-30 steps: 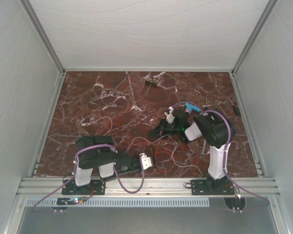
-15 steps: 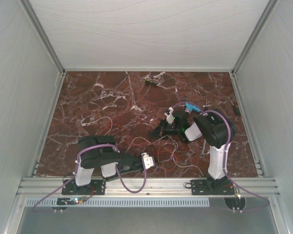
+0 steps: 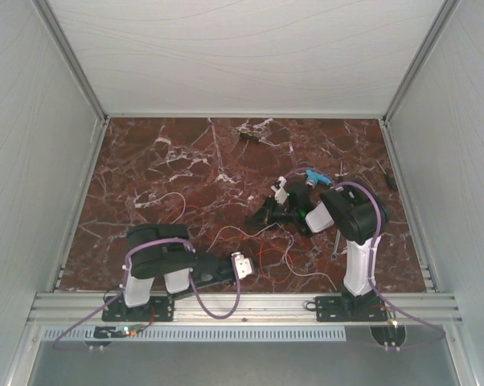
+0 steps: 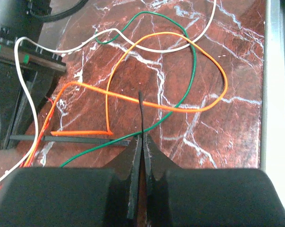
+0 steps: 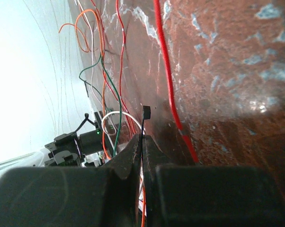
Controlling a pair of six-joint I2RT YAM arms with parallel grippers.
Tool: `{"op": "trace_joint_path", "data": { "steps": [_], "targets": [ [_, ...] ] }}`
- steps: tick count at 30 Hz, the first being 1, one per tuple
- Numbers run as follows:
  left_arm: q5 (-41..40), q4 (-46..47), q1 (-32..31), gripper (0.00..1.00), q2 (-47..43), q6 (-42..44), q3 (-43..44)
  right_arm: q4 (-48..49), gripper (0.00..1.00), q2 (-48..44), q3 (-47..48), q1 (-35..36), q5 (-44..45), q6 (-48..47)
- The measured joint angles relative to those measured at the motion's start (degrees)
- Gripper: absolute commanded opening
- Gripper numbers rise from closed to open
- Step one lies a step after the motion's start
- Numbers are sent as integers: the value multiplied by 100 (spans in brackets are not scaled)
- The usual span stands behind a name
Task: Zip-tie the wires
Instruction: Tie the cable at the center of the board.
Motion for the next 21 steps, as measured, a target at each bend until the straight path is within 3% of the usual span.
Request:
{"op": "trace_joint_path", "data": {
  "steps": [21],
  "targets": [
    [-2, -94, 310, 0, -839, -1117, -885, 114, 0, -669, 11, 284, -422, -1287]
  ]
}}
